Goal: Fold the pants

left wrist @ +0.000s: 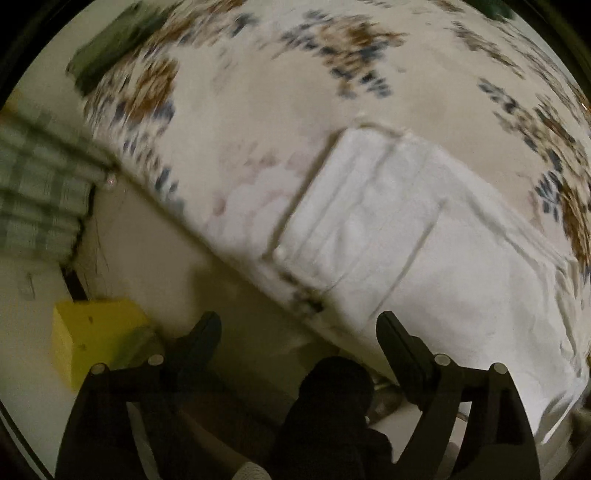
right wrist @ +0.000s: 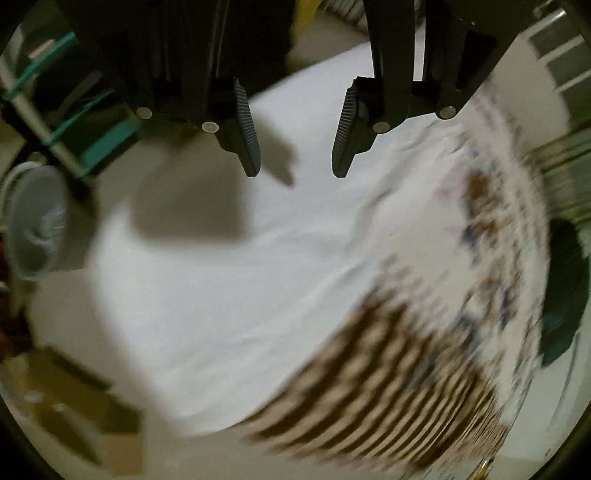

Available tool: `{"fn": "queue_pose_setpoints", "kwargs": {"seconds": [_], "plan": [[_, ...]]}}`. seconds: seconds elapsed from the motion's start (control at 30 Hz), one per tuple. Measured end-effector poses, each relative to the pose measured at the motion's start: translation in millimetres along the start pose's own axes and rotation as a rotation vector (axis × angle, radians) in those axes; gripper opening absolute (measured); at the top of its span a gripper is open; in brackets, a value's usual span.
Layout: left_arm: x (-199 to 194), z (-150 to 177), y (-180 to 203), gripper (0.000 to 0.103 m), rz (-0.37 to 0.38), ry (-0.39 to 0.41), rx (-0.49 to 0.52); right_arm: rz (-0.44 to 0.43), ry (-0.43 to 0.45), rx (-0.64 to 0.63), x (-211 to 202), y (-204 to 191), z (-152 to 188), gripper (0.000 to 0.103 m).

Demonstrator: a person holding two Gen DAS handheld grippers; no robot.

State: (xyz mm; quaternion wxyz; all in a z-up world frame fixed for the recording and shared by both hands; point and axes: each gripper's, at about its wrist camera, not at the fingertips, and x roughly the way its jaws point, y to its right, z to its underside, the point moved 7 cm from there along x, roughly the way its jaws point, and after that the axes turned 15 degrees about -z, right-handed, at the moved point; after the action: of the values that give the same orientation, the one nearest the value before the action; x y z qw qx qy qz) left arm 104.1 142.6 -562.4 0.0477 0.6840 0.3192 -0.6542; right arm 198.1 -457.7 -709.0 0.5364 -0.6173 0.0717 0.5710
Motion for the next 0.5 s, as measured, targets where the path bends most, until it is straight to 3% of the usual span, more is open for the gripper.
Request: {"fn": "queue_pose_setpoints", "kwargs": {"seconds": [0.13,0.2,0.27,0.33,0.4,0.5], "plan": [[-12.9,-11.8,41.0,0.086,0.024,0.049,0.07,-0.061,-0.074,-0.054,74.8,-47.2,-2.4,0.043],[-18.0,-16.0,67.1,0.086,0.055,0.054,0.098,-0.024,-0.075,-0.113,104.9,-59.1,-6.1,0.043],[-28.1,-18.9,87.1,0.086,0.086,0.058,0.122,-0.005,-0.072,-0.123,109.7,-62.1,-4.6,0.045],[-39.1,-19.6,110.4,0.086,0.12,0.074,0.176,-0.125,-0.039,-0.083,86.9,-60.1,-0.6,0.045],[-50.2,-11.2,138.7,0.086,0.147,0.089,0.251,-0.165,0.017,-0.045,56.4,-41.9,-1.8,0.046],[-62.9,6.5,188.9,0.086,0.182,0.08,0.363,-0.173,0.184,0.045,-14.7,12.4,-7.8,0.046]]}}
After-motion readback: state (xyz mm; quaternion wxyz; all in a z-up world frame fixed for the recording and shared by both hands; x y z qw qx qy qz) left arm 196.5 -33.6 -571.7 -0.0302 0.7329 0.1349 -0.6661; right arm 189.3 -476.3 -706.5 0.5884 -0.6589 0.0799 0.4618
